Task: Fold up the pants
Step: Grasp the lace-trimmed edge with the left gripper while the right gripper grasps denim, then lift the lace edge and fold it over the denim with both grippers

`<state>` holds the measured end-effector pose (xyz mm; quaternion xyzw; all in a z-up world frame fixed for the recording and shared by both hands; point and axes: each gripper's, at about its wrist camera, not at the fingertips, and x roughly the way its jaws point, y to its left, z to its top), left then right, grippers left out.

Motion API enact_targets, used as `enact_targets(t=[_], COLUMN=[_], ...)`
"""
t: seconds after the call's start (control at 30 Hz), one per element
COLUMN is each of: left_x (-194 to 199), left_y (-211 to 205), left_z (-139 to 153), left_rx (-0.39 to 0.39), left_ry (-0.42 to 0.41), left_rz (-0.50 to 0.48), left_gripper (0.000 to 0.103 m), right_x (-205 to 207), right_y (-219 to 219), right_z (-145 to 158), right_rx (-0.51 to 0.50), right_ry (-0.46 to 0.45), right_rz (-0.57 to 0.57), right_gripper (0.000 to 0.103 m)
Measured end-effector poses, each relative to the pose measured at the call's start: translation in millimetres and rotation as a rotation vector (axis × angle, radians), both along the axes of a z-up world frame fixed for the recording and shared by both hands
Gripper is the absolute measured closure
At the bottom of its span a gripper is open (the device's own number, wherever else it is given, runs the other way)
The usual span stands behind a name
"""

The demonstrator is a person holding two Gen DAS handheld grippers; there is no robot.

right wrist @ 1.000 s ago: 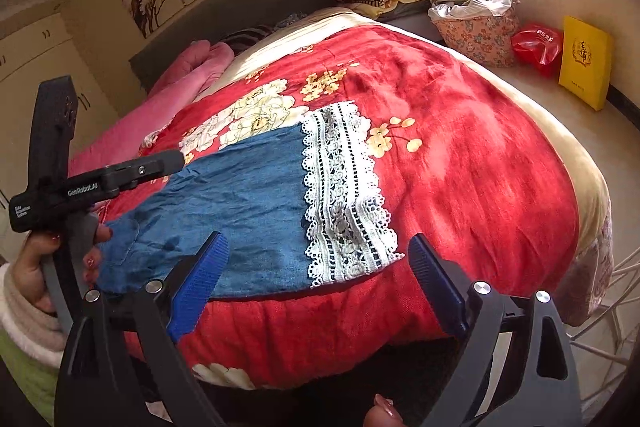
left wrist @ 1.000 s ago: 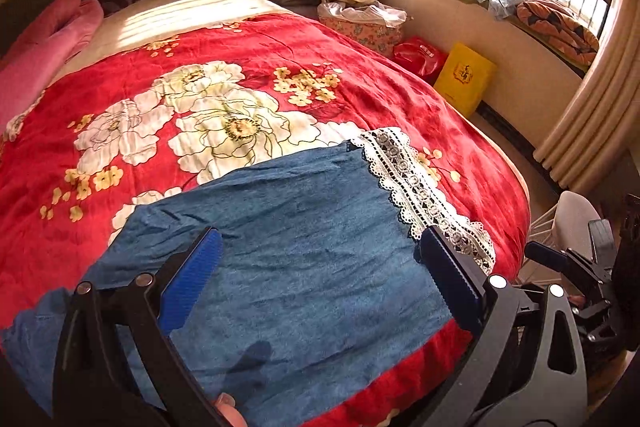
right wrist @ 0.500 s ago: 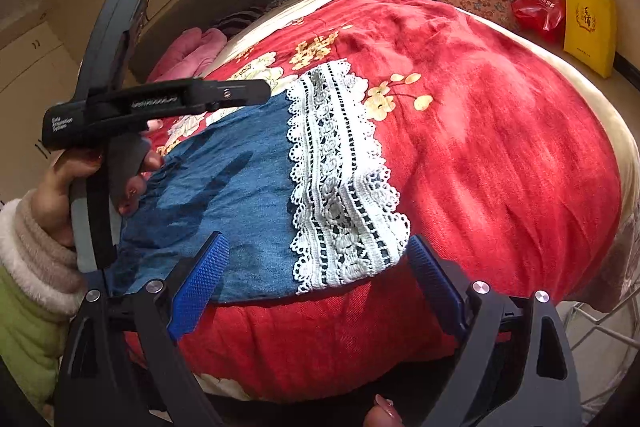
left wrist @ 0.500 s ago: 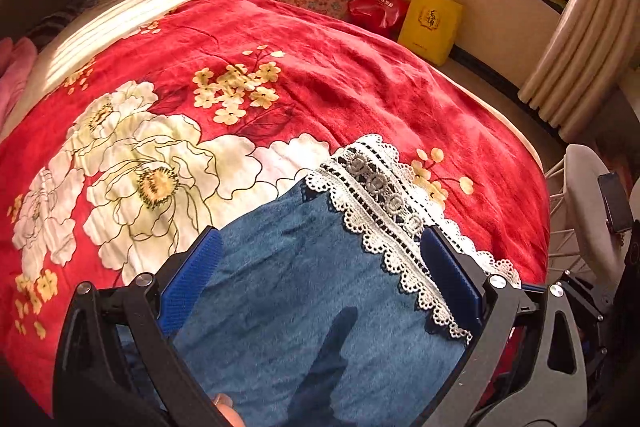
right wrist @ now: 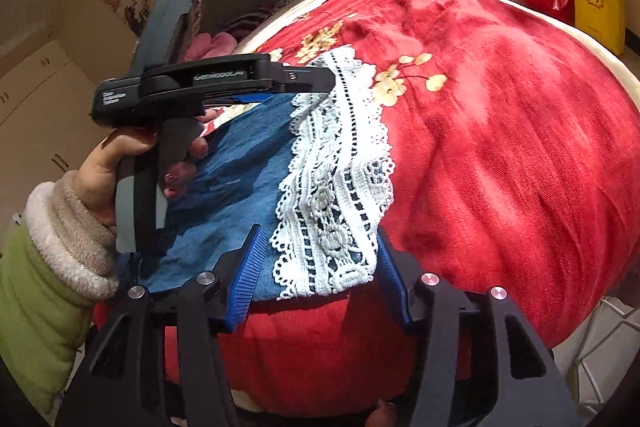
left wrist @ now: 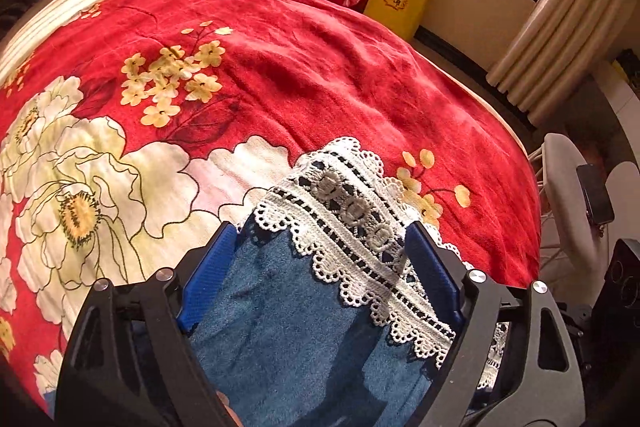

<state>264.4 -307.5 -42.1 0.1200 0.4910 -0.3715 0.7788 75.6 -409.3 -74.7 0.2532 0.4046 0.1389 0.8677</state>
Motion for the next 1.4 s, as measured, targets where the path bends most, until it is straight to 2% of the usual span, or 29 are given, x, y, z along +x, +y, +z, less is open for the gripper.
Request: enact_targets(t=[0.07,0.13,0.17,0.2,0.27,0.3,0.43,0.6,0.77,0.87,0.97,1.03,1.07,1.1,1.13,1.2,1.27,1.33,1.4], left_x=[0,2,2,3,4,5,2,-7,-24,-34,-39,-41,-42,-45,-47,-56,-67,-74,-77], left_y=[-4,-4,-3,-2,0,2,12,45,114,159,202,229,242,256,269,290,309,321,327], left_z=[-4,-7,-7,-7,-6,-5,6,37,68,70,56,41,32,24,19,10,8,7,7], left_rx=[0.024,0.032,0.032,0.034,0.045,0.039,-0.015,-0.197,-0.389,-0.443,-0.458,-0.464,-0.478,-0.498,-0.532,-0.624,-0.695,-0.764,-0.811], left_ry=[-0.006,-0.009,-0.009,-0.009,-0.021,-0.017,-0.029,-0.058,-0.126,-0.140,-0.121,-0.087,-0.059,-0.033,-0.002,0.056,0.081,0.113,0.155], left_rz=[-0.007,-0.006,-0.006,-0.005,-0.002,-0.001,-0.008,0.009,0.079,0.165,0.265,0.362,0.411,0.459,0.495,0.538,0.576,0.590,0.593], left_gripper=[0.038,0.047,0.054,0.065,0.081,0.083,0.086,0.086,0.085,0.084,0.081,0.073,0.063,0.046,0.039,0.032,0.024,0.021,0.014], right_x=[3,3,3,4,3,2,-5,-16,-21,-19,-11,-5,-3,0,0,-5,-8,-15,-20], right_y=[1,3,3,3,3,3,9,26,66,102,144,168,181,190,199,210,221,235,250], right_z=[-1,1,1,2,4,6,26,61,94,100,92,80,72,65,60,49,44,43,40], right_rx=[0.010,0.016,0.032,0.047,0.063,0.068,0.056,0.025,-0.014,-0.044,-0.095,-0.123,-0.144,-0.168,-0.186,-0.191,-0.205,-0.232,-0.248], right_ry=[-0.004,-0.012,-0.019,-0.024,-0.040,-0.050,-0.114,-0.221,-0.338,-0.367,-0.346,-0.305,-0.282,-0.262,-0.246,-0.230,-0.225,-0.230,-0.224], right_rz=[-0.004,0.006,0.013,0.018,0.015,0.015,0.026,0.078,0.207,0.315,0.415,0.467,0.487,0.495,0.506,0.528,0.559,0.598,0.654], right_gripper=[0.051,0.061,0.068,0.072,0.075,0.076,0.077,0.077,0.077,0.077,0.077,0.077,0.077,0.077,0.077,0.075,0.074,0.073,0.060])
